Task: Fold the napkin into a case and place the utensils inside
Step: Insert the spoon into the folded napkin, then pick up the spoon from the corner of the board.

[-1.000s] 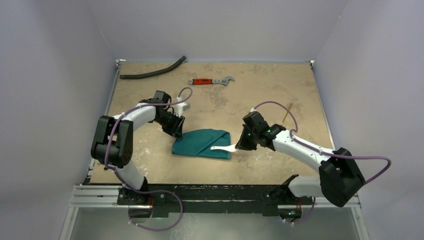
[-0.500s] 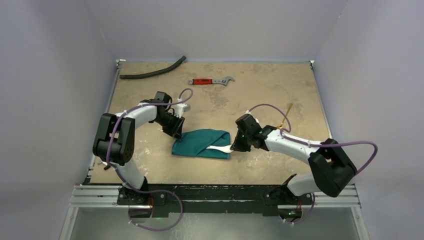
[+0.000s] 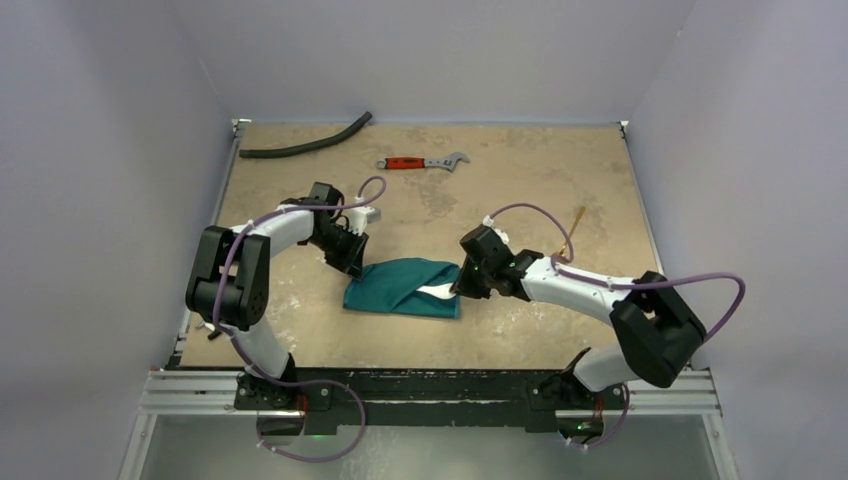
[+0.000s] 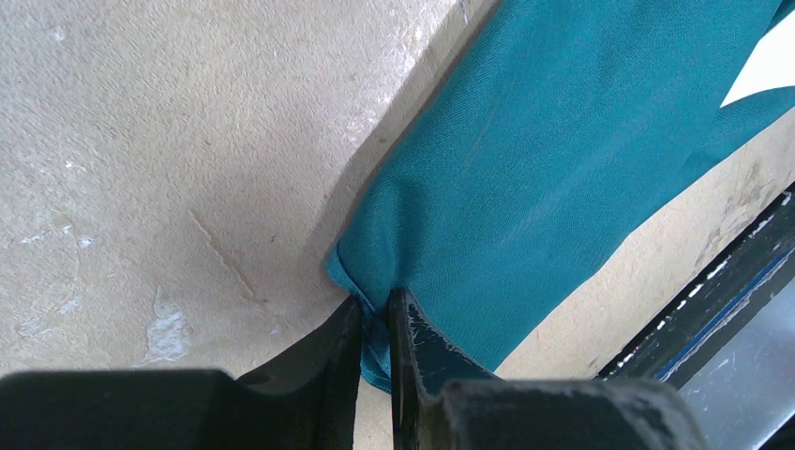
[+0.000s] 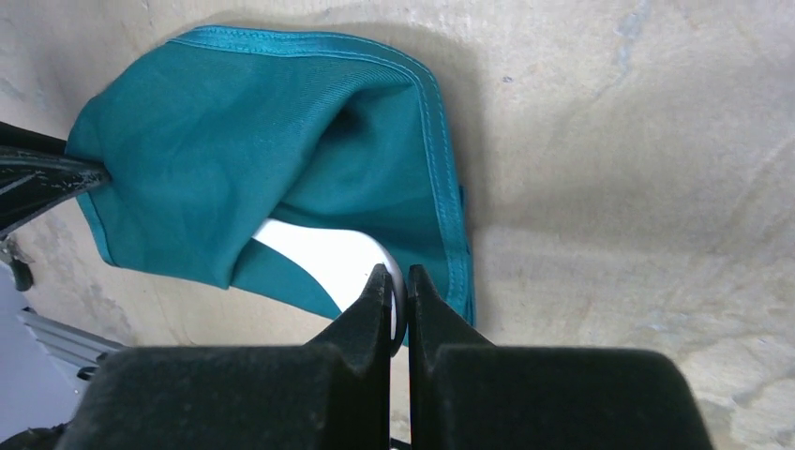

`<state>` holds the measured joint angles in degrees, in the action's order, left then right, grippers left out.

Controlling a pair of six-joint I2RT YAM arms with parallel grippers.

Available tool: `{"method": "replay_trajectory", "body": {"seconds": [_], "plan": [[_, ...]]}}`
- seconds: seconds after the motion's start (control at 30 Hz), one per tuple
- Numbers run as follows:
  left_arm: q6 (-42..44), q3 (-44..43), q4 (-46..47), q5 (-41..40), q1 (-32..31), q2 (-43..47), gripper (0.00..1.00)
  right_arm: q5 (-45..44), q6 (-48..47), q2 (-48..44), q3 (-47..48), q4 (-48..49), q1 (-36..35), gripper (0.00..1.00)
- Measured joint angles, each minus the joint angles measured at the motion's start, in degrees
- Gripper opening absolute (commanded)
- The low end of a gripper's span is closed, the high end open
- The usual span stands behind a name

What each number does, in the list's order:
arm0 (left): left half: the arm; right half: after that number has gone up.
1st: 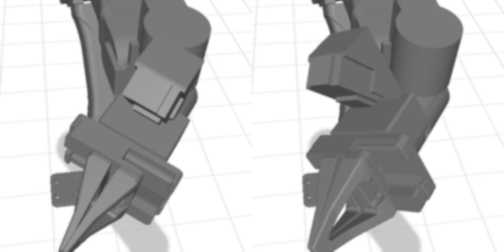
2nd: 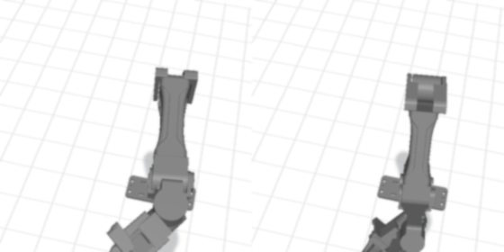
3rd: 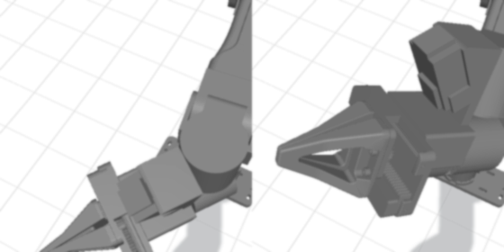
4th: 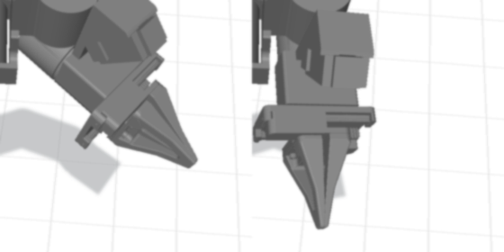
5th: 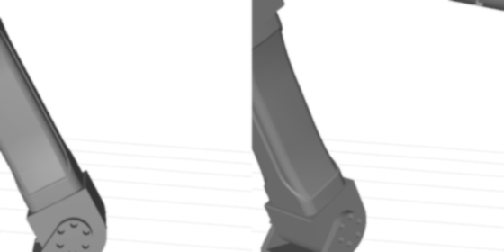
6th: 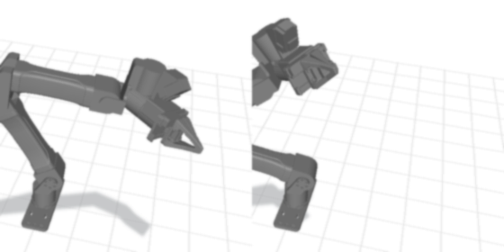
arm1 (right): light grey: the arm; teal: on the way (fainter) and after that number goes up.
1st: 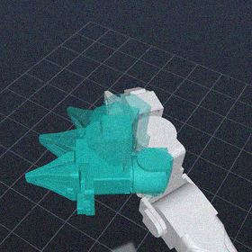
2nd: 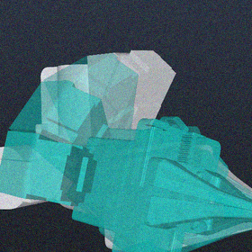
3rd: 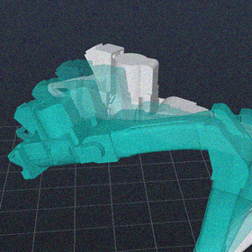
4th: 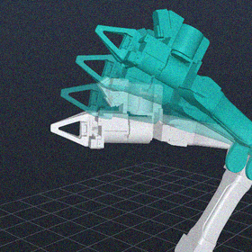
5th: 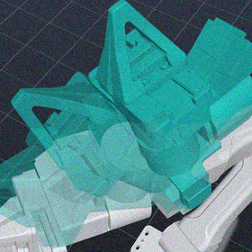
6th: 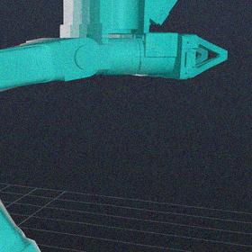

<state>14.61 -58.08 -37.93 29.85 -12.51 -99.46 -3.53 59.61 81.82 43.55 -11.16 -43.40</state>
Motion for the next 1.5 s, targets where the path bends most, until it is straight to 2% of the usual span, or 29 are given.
{"method": "replay_trajectory", "body": {"seconds": [0.23, 0.5, 0.6, 0.73, 0.8, 0.87, 1.0, 1.03, 1.07, 1.13, 1.17, 1.2, 1.4, 1.5], "plan": [[0.15, -0.31, -0.7, 0.09, 0.0, -0.09, 0.13, 0.13, 1.92, 5.95, 1.73, 4.26, -2.54, 0.0], [0.17, -0.33, -0.92, 0.17, 0.0, -0.09, 0.12, 0.28, 2.25, 8.22, 2.51, 8.26, -3.5, 0.0], [0.39, -0.68, -1.44, 0.17, 0.0, -0.09, 0.12, 0.52, 2.1, 9.35, 3.3, 8.9, -3.52, 0.37], [0.96, -1.66, -2.82, 0.39, 0.0, -0.09, 0.2, 0.02, 1.68, 9.35, 4.35, 7.63, -3.54, 0.73], [1.16, -2.38, -3.74, 0.37, 0.02, -0.09, 0.26, -0.59, 1.18, 8.17, 4.37, 5.84, -3.52, 0.83], [1.44, -3.26, -4.74, 0.37, 0.07, -0.09, 0.34, -1.97, 0.33, 5.79, 4.37, 2.99, -3.34, 0.88], [1.92, -5.14, -7.15, 0.37, 0.55, -0.07, 0.49, -4.13, -1.62, -0.81, 4.92, -2.78, -0.44, 0.9], [2.1, -5.6, -7.82, 0.37, 0.7, -0.07, 0.57, -4.63, -2.03, -2.45, 5.27, -4.07, 1.44, 0.9], [2.29, -5.92, -8.28, 0.33, 1.16, -0.02, 0.62, -4.94, -2.6, -4.0, 5.57, -5.05, 3.91, 0.9], [2.78, -6.82, -9.79, 0.31, 1.77, 0.13, 0.67, -6.23, -3.89, -6.4, 6.21, -6.67, 10.01, 0.9], [2.82, -7.28, -10.54, 0.28, 2.03, 0.24, 0.78, -6.93, -4.52, -7.04, 6.49, -7.1, 12.66, 0.9], [2.97, -7.87, -11.39, 0.24, 2.27, 0.42, 0.83, -8.13, -5.42, -7.39, 7.04, -7.78, 16.15, 0.91], [3.65, -11.89, -15.19, -0.57, 3.26, 2.8, 0.89, -16.57, -9.42, -4.0, 9.86, -8.24, 31.36, 0.9], [3.91, -14.16, -16.22, -0.9, 4.26, 3.74, 0.91, -17.22, -10.84, 0.85, 9.9, -6.97, 38.8, 0.88]]}}
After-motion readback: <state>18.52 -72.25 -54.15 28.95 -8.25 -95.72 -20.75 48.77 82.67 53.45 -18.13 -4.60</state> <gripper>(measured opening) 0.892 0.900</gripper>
